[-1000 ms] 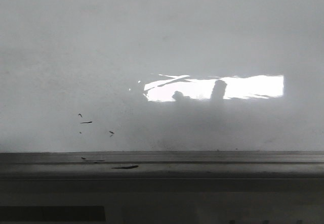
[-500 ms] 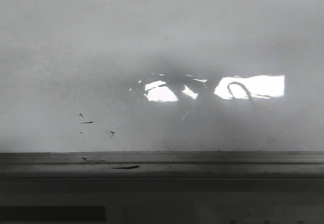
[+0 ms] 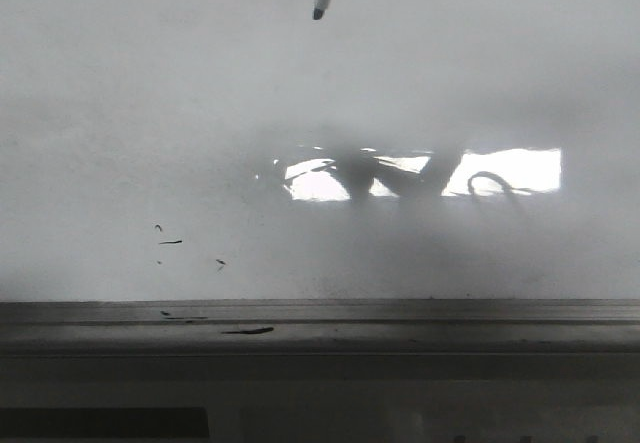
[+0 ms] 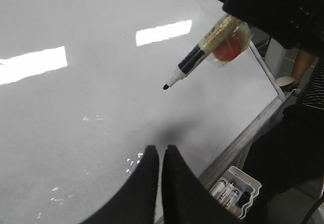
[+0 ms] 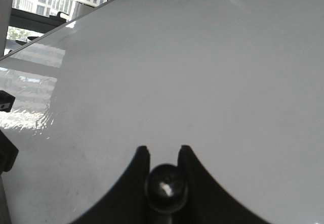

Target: Write number 7 on whiteboard

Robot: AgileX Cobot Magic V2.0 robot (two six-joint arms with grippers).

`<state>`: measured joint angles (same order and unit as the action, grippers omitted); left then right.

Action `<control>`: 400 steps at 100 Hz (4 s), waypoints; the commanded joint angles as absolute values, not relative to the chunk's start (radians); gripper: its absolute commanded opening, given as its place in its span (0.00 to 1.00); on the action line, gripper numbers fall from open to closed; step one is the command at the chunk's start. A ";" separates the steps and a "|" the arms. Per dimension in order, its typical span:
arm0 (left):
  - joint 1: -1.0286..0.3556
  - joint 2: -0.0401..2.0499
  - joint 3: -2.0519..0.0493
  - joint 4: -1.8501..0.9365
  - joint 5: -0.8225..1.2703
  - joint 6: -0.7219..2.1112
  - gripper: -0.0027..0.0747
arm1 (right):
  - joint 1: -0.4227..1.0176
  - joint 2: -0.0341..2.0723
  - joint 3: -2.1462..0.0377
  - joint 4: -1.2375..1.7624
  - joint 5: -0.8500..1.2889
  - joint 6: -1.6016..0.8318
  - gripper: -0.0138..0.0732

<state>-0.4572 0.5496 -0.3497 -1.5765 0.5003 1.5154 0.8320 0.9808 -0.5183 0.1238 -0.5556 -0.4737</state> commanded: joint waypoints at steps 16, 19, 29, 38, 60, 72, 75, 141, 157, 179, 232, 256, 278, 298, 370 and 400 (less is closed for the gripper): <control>-0.452 0.549 -0.376 -1.600 0.505 1.511 0.01 | 0.817 1.043 -0.545 0.124 -0.719 -0.487 0.09; -0.452 0.549 -0.376 -1.600 0.505 1.511 0.01 | 0.817 1.045 -0.545 0.124 -0.719 -0.504 0.09; -0.452 0.549 -0.376 -1.600 0.505 1.511 0.01 | 0.817 1.045 -0.545 0.144 -0.720 -0.552 0.09; -0.452 0.549 -0.376 -1.600 0.505 1.511 0.01 | 0.817 1.048 -0.545 0.181 -0.731 -0.560 0.09; -0.452 0.549 -0.376 -1.600 0.508 1.511 0.01 | 0.817 1.071 -0.545 0.211 -0.737 -0.569 0.09; -0.452 0.549 -0.376 -1.600 0.508 1.511 0.01 | 0.800 1.082 -0.545 0.218 -0.731 -0.577 0.09; -0.452 0.549 -0.376 -1.600 0.508 1.511 0.01 | 0.791 1.084 -0.545 0.218 -0.729 -0.577 0.09; -0.452 0.549 -0.376 -1.600 0.508 1.511 0.01 | 0.741 1.096 -0.545 0.300 -0.653 -0.633 0.09; -0.452 0.549 -0.376 -1.600 0.508 1.511 0.01 | 0.741 1.046 -0.545 0.489 -0.612 -0.828 0.09; -0.452 0.549 -0.376 -1.600 0.506 1.511 0.01 | 0.741 0.983 -0.545 0.596 -0.553 -0.935 0.09; -0.452 0.549 -0.376 -1.600 0.506 1.511 0.01 | 0.741 0.981 -0.523 0.699 -0.139 -0.933 0.09; -0.452 0.549 -0.376 -1.600 0.508 1.511 0.01 | 0.742 0.822 -0.713 0.687 0.056 -0.933 0.09; -0.452 0.563 -0.382 -1.591 0.534 1.514 0.20 | 0.742 0.742 -0.802 0.607 0.098 -0.933 0.09; -0.452 0.642 -0.429 -1.588 0.641 1.531 0.46 | 0.742 0.790 -0.800 0.616 0.278 -0.933 0.09; -0.631 1.081 -0.585 -1.731 0.959 2.014 0.47 | 0.937 0.861 -0.800 0.670 0.175 -0.933 0.09; -0.681 1.189 -0.617 -1.828 0.962 2.039 0.47 | 0.939 0.861 -0.800 0.679 0.230 -0.933 0.09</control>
<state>-0.6728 1.1897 -0.5801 -1.7212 0.9150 2.0179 0.9357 0.8650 -0.7687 0.6539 0.2707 -0.9240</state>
